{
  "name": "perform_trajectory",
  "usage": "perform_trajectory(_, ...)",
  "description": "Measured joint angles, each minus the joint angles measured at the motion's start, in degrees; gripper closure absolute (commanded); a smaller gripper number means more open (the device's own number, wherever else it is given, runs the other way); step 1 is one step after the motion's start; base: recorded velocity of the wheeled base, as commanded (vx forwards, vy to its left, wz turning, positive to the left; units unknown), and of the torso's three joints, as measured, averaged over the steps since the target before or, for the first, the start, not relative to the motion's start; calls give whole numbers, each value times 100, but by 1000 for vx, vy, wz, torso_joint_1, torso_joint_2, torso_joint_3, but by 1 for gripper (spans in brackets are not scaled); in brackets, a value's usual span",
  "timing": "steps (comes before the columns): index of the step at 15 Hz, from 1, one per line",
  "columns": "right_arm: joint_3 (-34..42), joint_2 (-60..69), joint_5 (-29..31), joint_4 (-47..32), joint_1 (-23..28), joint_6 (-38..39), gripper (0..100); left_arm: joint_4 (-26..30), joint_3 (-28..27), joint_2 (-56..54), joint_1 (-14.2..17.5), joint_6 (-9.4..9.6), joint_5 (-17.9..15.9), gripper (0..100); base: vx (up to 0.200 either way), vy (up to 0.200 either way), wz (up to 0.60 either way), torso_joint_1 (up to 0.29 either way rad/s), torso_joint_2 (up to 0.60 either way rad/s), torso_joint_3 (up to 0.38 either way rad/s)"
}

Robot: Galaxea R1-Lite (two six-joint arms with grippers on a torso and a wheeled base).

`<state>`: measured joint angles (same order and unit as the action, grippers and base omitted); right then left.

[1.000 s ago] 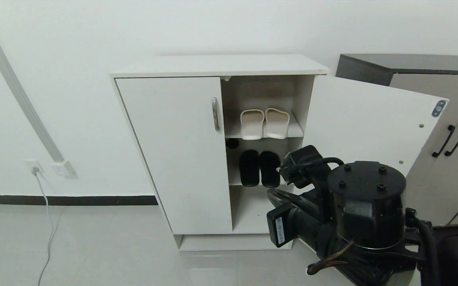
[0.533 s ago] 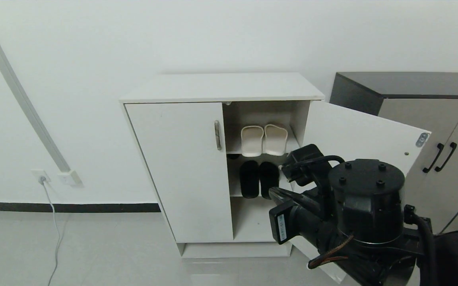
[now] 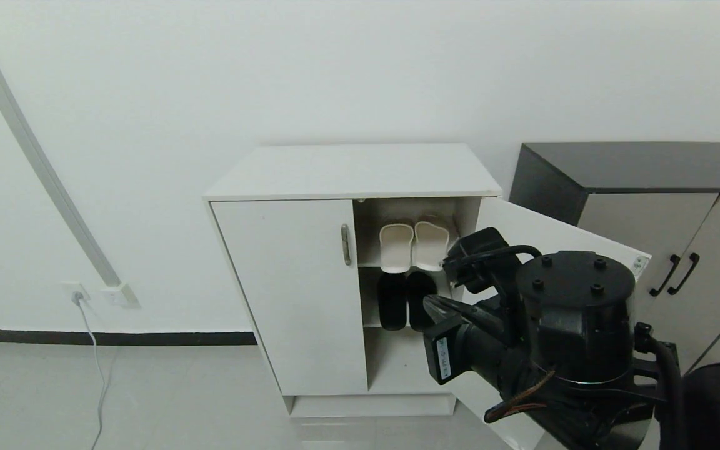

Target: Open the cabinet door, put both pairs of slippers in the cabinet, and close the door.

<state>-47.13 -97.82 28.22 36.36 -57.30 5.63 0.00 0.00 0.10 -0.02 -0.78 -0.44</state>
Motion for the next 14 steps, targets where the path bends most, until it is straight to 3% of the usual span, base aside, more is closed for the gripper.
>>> perform_trajectory(11,48,2,-11,9,44,0,100,0,0,0,0,2,-5,100,0,0,0,240,-564,-324)
perform_trajectory(14,83,-17,-9,6,77,-106,100,0,0,0,0,0,-2,100,0,0,0,93,-214,-115)
